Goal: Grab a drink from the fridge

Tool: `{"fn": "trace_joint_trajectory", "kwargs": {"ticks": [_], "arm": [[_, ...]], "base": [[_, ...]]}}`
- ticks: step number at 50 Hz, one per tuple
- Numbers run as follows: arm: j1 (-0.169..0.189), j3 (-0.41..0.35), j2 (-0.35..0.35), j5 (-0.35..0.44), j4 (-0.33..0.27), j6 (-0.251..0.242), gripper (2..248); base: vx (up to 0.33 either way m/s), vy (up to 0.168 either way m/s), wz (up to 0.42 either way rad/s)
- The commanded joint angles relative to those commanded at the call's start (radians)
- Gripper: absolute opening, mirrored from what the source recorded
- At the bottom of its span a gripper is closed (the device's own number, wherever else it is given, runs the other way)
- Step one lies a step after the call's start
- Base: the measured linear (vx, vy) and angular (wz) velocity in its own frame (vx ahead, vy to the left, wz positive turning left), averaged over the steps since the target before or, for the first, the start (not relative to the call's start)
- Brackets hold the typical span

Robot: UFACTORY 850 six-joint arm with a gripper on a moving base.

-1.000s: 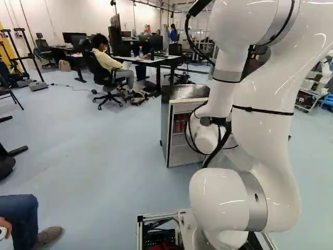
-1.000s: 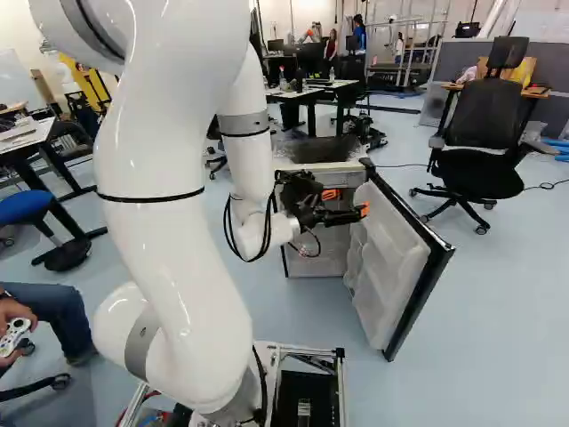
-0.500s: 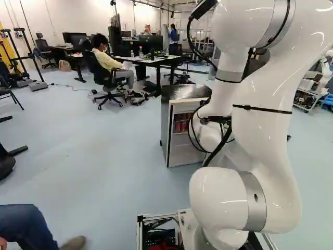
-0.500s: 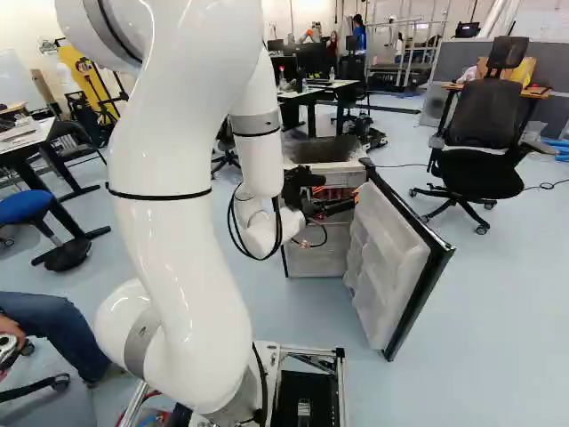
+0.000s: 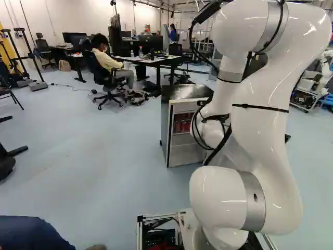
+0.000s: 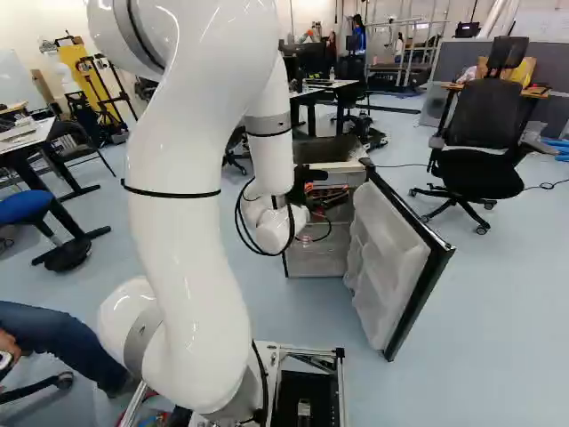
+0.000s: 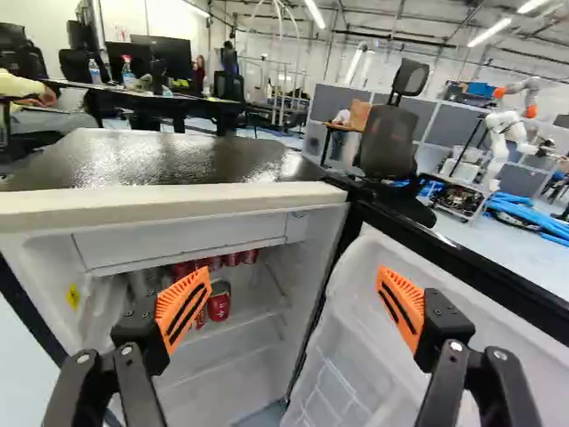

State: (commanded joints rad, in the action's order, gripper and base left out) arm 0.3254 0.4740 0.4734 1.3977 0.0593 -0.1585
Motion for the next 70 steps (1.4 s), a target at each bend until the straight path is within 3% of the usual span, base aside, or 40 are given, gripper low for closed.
{"fn": "trace_joint_trajectory", "kwargs": {"ticks": [27,41,70], "arm": [[0.044,0.137,0.152,-0.171,-0.267,0.0,247],[0.058,0.216,0.234,-0.221,-0.28,0.0,247],[0.035,0.324,0.364,-0.332,-0.28,0.0,247]], "base": [[0.0,0.0,0.0],[0.0,0.0,0.0],[0.0,0.0,0.0]]}}
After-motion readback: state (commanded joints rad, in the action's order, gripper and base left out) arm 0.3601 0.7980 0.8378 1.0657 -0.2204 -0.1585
